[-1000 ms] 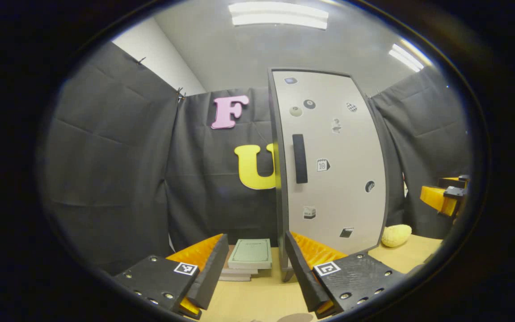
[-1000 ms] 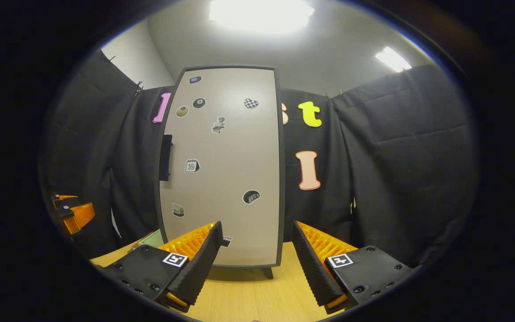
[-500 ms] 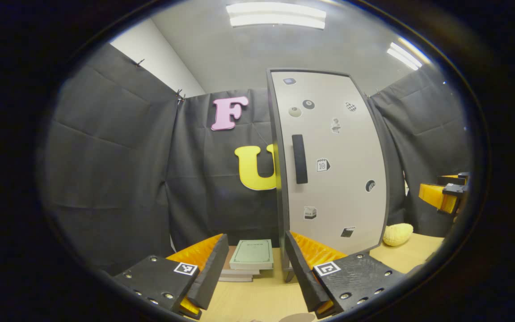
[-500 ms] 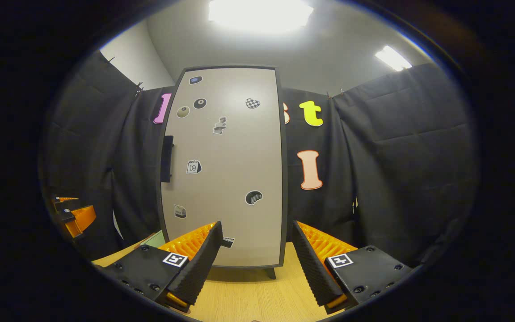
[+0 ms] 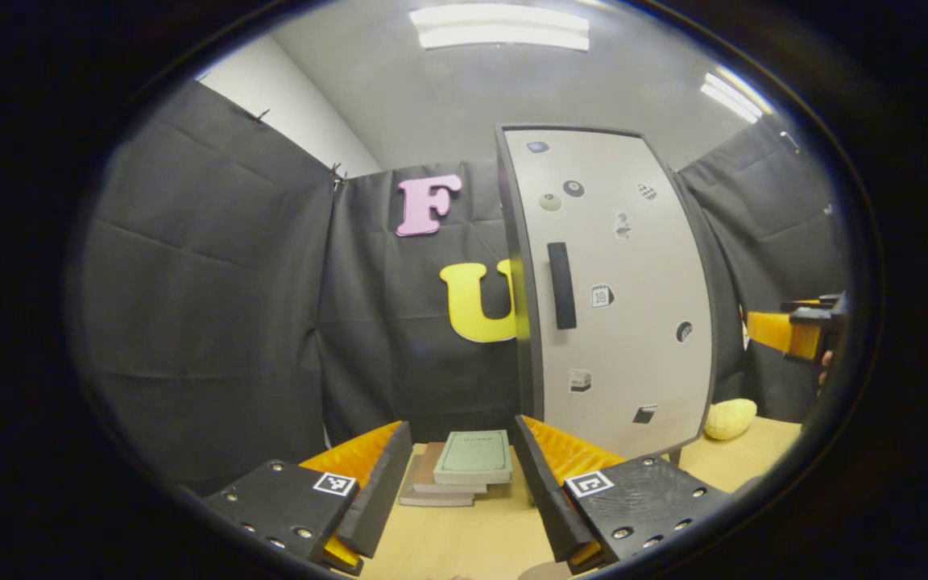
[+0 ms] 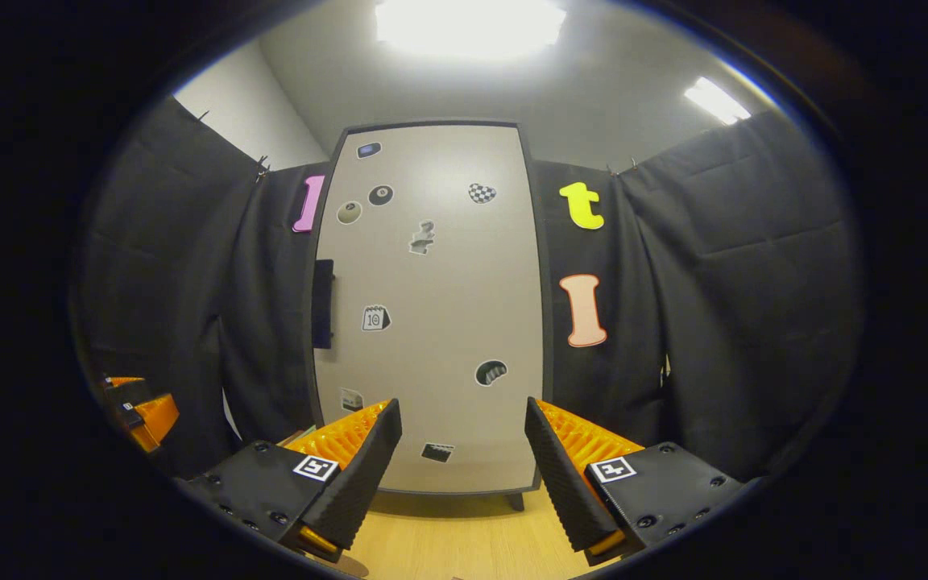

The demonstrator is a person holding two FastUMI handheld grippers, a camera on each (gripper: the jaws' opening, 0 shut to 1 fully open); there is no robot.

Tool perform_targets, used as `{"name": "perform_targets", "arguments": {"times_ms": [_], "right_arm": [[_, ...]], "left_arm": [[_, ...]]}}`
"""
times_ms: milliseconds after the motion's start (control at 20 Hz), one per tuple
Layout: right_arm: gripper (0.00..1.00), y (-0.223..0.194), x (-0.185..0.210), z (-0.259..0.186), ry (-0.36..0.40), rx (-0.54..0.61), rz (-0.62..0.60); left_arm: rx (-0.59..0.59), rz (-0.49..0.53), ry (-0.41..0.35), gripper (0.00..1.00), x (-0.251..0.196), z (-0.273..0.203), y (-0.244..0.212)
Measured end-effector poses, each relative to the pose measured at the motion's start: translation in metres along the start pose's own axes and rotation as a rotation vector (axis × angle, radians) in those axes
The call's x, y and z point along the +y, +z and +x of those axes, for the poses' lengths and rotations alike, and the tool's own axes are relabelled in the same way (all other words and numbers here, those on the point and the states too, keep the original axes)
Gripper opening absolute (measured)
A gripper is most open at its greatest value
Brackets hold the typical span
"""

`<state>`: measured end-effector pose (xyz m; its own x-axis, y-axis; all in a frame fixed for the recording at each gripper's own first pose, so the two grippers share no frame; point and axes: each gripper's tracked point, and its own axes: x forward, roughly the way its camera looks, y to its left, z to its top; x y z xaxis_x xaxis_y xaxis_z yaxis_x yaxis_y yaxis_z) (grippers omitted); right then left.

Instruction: Open the cabinet door with the right hand, grasp the bottle in the cabinet with the left hand and place it on the coaster, then close the cabinet door with the right hand.

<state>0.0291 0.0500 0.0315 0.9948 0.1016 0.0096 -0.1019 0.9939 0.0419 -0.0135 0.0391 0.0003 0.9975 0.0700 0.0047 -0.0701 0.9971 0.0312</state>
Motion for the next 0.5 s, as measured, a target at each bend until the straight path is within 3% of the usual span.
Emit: {"name": "perform_targets", "arguments": {"times_ms": [500], "right_arm": [[0.97, 0.046, 0.106, 0.076, 0.175, -0.012, 0.001]], "left_arm": [[0.03, 0.029, 0.157, 0.78, 0.094, -0.025, -0.016]]}}
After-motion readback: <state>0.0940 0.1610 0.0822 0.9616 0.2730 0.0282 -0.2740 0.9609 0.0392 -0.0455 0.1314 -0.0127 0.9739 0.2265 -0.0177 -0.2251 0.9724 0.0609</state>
